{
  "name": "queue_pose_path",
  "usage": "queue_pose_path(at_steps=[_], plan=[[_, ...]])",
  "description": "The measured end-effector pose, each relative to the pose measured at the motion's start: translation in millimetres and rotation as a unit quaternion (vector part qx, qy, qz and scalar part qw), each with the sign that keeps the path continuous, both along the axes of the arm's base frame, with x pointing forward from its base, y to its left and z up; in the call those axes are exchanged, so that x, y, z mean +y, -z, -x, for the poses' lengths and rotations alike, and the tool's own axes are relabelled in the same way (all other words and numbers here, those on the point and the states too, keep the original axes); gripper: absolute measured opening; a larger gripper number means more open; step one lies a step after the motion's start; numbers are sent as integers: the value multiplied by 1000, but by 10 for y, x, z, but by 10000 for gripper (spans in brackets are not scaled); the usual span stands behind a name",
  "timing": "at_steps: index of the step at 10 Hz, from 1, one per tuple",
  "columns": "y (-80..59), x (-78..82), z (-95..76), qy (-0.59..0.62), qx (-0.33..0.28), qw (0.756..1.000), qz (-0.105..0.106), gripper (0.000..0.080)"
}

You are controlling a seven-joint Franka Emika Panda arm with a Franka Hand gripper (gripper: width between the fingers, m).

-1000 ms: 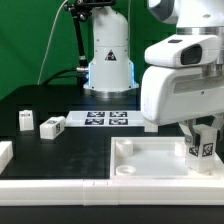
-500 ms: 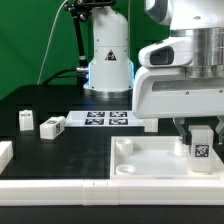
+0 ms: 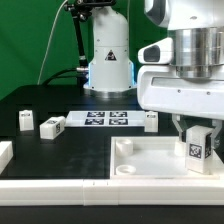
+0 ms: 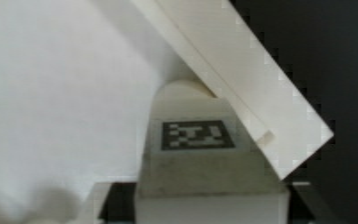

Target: Assemble one leg

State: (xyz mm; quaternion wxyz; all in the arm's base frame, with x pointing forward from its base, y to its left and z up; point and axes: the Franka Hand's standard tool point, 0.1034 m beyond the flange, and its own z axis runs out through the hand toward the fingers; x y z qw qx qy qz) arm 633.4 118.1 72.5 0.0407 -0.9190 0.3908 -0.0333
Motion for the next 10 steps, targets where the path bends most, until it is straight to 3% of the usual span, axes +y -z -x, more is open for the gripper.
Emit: queue_pose_path(at_steps=[3, 5, 6, 7, 10], plan=[[5, -8, 1, 98, 6, 995, -15, 291], [9, -3, 4, 59, 4, 998, -11, 537], [10, 12, 9, 48, 5, 999, -10, 537], [9, 41, 20, -2, 7, 1000, -5, 626], [1, 98, 23, -163, -1, 987, 9, 648]])
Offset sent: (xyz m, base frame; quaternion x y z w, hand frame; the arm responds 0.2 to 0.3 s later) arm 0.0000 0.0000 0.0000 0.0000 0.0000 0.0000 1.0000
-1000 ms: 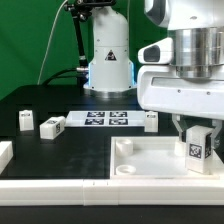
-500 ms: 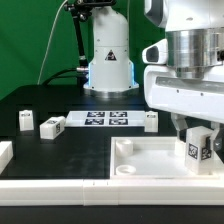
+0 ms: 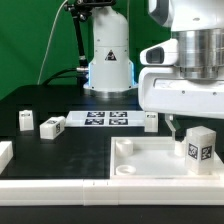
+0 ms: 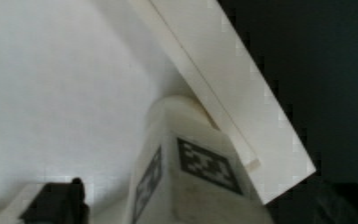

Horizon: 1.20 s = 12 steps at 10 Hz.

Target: Assemble one leg

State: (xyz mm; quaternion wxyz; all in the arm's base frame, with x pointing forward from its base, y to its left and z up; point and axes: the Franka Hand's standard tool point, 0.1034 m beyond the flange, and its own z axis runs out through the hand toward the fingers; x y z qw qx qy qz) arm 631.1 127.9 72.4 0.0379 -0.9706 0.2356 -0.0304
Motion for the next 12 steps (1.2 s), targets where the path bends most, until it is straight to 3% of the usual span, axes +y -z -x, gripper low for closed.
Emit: queue_pose_path(at_steps=[4, 8, 9, 10, 11, 12], plan=[[-3, 8, -25, -217, -8, 976, 25, 649], [-31, -25, -58, -390, -16, 919, 46, 649], [-31, -26, -58, -393, -16, 918, 46, 649], [-31, -26, -58, -391, -16, 919, 46, 525], [-31, -27, -58, -391, -16, 919, 46, 525], [-31, -28, -58, -391, -16, 919, 46, 347]])
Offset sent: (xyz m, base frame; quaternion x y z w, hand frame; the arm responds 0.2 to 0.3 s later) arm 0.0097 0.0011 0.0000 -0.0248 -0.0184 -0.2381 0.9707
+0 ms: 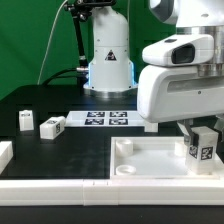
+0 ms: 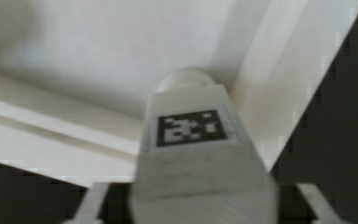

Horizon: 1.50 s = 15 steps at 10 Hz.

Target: Assemble one leg

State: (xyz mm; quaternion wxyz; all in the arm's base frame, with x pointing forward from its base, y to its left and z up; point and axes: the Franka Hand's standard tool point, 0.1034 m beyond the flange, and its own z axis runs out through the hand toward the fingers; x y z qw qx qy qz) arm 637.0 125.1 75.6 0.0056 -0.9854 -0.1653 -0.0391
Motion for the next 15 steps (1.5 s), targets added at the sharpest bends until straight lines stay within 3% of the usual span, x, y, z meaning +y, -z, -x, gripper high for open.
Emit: queue_pose_path(at_steps=[1, 4, 7, 10, 11, 15], plan=[[0, -3, -1, 0, 0, 1000, 0, 289], [0, -5, -1, 19, 0, 1000, -2, 289], [5, -33, 4, 181, 6, 983, -19, 289], [12, -78, 3, 378, -6, 925, -49, 290], [14, -88, 19, 447, -8, 893, -57, 290], [18, -82, 32, 610, -4, 790, -64, 290]])
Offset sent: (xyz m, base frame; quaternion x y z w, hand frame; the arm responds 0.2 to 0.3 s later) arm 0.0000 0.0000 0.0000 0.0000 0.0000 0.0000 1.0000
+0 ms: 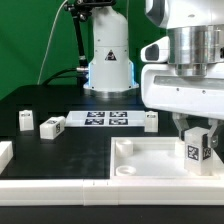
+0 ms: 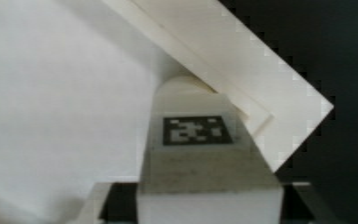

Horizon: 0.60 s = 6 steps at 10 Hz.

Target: Assemble one leg

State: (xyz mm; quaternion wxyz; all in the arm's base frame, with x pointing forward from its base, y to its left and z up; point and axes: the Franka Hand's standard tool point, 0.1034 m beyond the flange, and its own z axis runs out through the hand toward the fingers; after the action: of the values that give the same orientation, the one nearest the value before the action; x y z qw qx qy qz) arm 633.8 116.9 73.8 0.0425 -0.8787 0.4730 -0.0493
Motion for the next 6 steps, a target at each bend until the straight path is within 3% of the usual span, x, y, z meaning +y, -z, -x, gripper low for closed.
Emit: queue_pose_path(at_steps=[1, 2, 3, 4, 5, 6], plan=[[-1, -2, -1, 6, 0, 1000, 0, 290], [0, 1, 0, -4, 0, 1000, 1, 352], [1, 1, 0, -28, -1, 1000, 4, 517], [1, 0, 0, -42, -1, 999, 6, 517], [0, -1, 2, -94, 1, 995, 13, 625], [-1, -3, -1, -191, -2, 981, 26, 642]])
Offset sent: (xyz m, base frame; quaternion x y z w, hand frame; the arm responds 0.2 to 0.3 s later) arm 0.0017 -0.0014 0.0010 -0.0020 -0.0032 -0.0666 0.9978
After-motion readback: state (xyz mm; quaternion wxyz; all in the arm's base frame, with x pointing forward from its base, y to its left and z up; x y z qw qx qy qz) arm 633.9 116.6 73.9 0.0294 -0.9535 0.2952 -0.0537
